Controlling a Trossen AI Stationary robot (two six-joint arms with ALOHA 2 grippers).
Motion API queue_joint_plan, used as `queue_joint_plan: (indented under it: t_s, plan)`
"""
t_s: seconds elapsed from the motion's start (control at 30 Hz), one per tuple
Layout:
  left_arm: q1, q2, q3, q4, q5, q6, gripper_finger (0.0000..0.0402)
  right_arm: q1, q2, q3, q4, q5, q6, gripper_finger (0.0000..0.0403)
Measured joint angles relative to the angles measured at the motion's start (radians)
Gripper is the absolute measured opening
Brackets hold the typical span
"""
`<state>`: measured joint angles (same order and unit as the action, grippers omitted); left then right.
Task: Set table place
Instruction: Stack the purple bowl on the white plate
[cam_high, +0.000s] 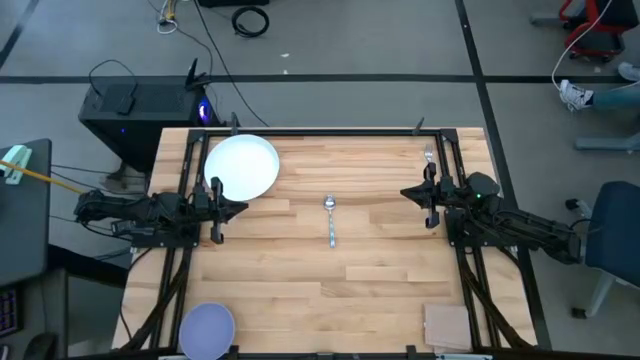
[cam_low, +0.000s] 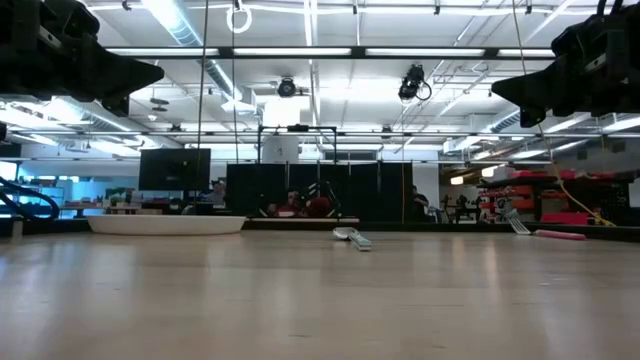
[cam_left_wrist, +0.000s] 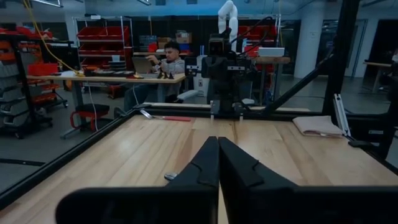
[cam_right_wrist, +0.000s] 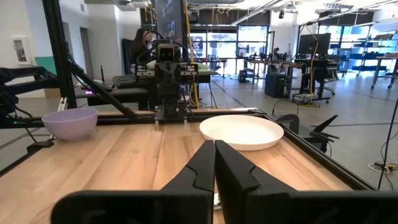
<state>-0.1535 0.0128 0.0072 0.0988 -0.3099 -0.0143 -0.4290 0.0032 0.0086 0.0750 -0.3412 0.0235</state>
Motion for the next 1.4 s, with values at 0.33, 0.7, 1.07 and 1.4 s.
queue_joint_plan:
  t_s: [0.33, 0.7, 1.07, 1.4]
  plan:
    - [0.0, 0.0, 0.0, -0.019, 0.002, -0.078, 0.0007, 0.0, 0.0, 0.0, 0.007, 0.0, -0.05, 0.0018]
    - [-0.001, 0.01, 0.07, -0.087, -0.001, -0.039, 0.0005, 0.0, 0.0, 0.033, 0.023, -0.129, -0.096, 0.0005]
    - [-0.002, 0.217, 0.345, -0.43, -0.003, -0.013, 0.0004, 0.0, 0.0, 0.155, -0.124, -0.139, -0.103, 0.0002]
    - [-0.002, 0.456, 0.576, -0.66, 0.106, -0.101, 0.0003, 0.056, 0.068, 0.2, -0.195, -0.153, -0.131, 0.0001]
